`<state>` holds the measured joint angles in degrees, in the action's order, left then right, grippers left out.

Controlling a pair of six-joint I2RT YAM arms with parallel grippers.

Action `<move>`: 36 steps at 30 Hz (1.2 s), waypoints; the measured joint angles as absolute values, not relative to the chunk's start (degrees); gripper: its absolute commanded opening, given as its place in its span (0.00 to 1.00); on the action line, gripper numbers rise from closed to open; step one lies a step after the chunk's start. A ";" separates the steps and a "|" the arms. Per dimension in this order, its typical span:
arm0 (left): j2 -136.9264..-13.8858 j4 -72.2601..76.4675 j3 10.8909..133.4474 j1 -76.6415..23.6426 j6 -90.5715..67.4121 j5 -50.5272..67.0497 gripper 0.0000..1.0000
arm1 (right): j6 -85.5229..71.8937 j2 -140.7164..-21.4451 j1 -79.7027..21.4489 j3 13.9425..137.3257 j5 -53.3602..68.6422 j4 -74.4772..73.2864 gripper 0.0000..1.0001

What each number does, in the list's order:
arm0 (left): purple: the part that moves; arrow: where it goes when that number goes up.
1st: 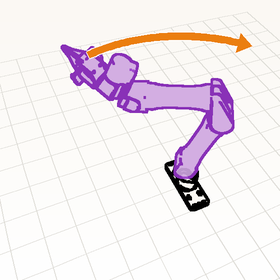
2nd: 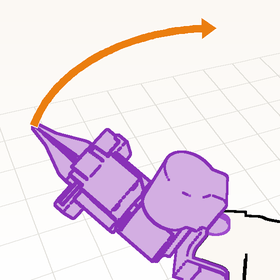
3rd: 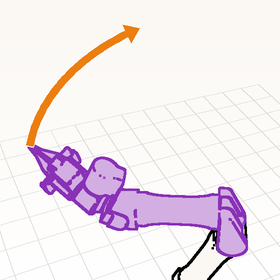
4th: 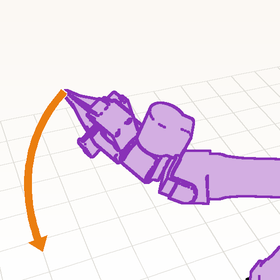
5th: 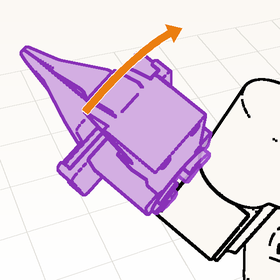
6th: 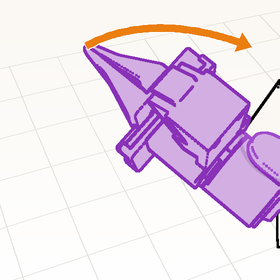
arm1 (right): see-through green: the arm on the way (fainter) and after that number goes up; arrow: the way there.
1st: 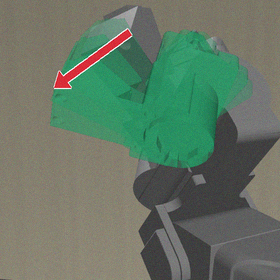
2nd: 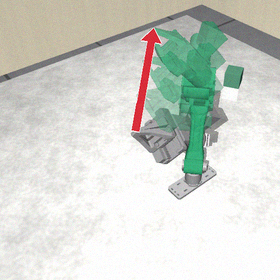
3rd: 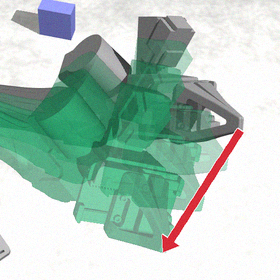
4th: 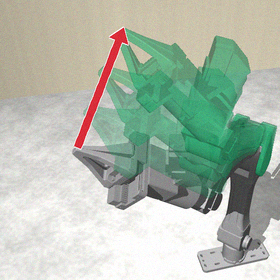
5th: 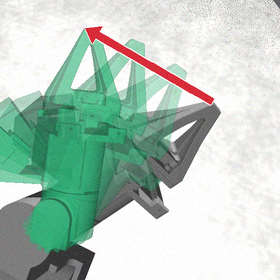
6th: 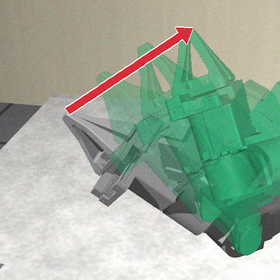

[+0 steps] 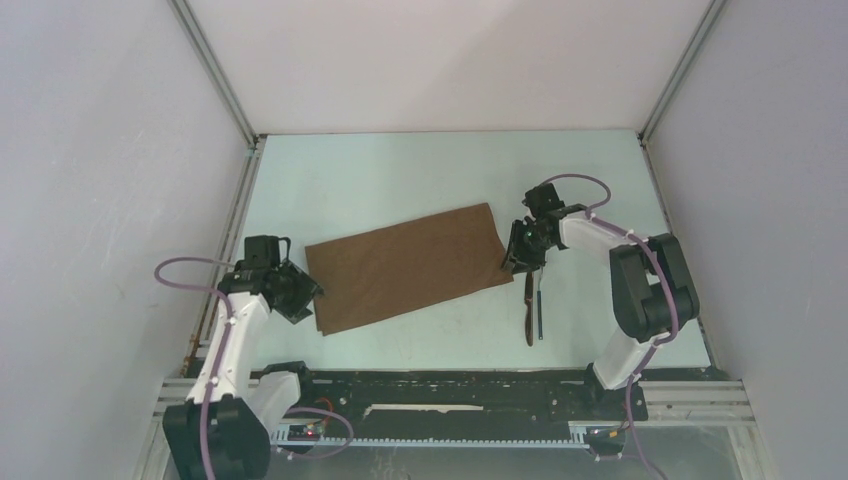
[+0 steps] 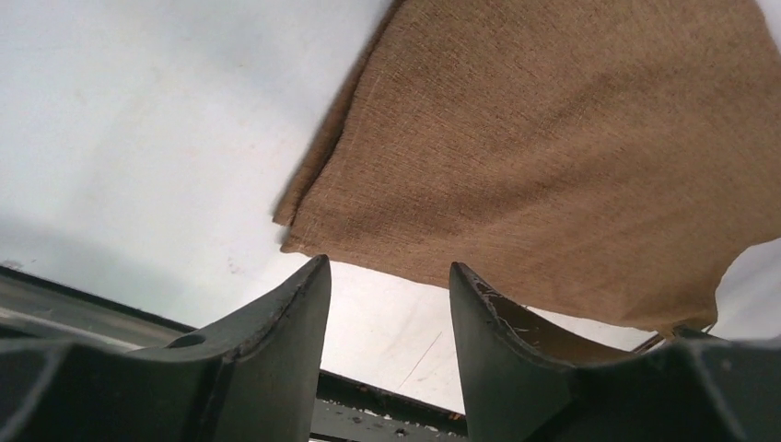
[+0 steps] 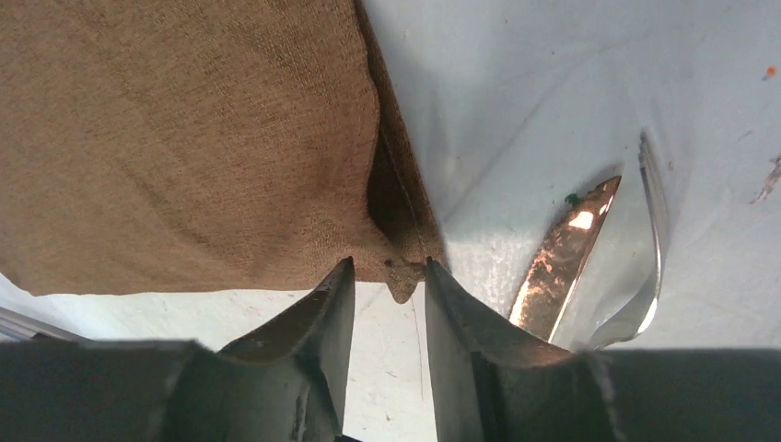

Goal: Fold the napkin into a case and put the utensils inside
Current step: Fold and flatten the napkin at the center of the board, then smooth out the crumpled napkin at the center of the board.

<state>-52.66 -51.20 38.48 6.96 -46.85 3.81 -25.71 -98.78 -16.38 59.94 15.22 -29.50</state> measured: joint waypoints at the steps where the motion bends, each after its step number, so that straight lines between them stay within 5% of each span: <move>1: -53.58 -50.78 38.48 6.96 -46.35 4.75 0.61 | -25.47 -98.70 -16.73 59.94 14.83 -29.87 0.48; 6: -60.69 -47.53 38.65 6.92 -41.71 6.11 0.71 | -23.75 -96.71 -18.11 59.94 12.21 -32.53 0.61; 13: -72.71 -41.10 47.66 11.25 -36.95 7.31 0.72 | -21.76 -93.73 -18.65 62.70 8.08 -32.86 0.81; 17: -81.25 -36.38 54.28 13.34 -35.88 9.85 0.67 | -22.09 -96.51 -16.21 67.61 14.90 -27.75 0.80; 23: -88.38 -31.99 57.82 14.90 -34.70 14.13 0.62 | -22.81 -108.90 -11.07 79.09 27.20 -19.97 0.66; 27: -90.89 -31.18 58.50 15.42 -33.21 15.84 0.49 | -22.90 -116.66 -9.30 85.80 32.80 -18.74 0.63; 31: -91.85 -31.29 58.61 15.68 -31.00 15.64 0.63 | -22.87 -120.53 -8.51 87.70 35.81 -18.81 0.64; 36: -91.85 -31.57 58.61 16.40 -28.95 14.76 0.64 | -22.87 -122.13 -8.32 87.77 37.74 -18.83 0.64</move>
